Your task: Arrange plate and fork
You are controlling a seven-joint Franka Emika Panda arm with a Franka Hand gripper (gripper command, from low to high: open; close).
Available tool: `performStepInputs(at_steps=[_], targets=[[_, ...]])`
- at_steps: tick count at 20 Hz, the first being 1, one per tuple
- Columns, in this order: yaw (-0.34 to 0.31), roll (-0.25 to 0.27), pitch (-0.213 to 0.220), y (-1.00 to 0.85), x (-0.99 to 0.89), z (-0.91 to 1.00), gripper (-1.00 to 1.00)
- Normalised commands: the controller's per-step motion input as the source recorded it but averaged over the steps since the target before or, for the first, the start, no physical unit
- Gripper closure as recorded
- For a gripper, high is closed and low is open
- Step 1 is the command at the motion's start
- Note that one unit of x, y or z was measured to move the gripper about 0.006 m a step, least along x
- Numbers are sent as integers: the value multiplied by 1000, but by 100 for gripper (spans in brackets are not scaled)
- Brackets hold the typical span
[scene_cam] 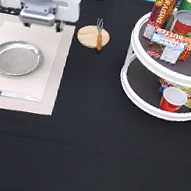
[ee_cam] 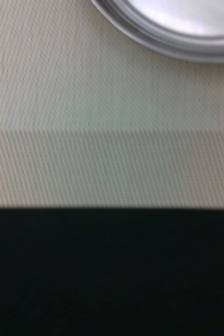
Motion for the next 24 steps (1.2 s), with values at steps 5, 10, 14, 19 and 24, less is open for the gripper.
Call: performStepInputs(at_steps=[5,10,14,19,24], targets=[[0,-119,-117,787,-687,9,-100],[0,-116,-88,793,-705,-32,-100],[0,-109,-76,773,-734,-126,-100],[15,-91,-80,645,-793,-235,-100],[48,-41,-102,385,-902,-365,-100]])
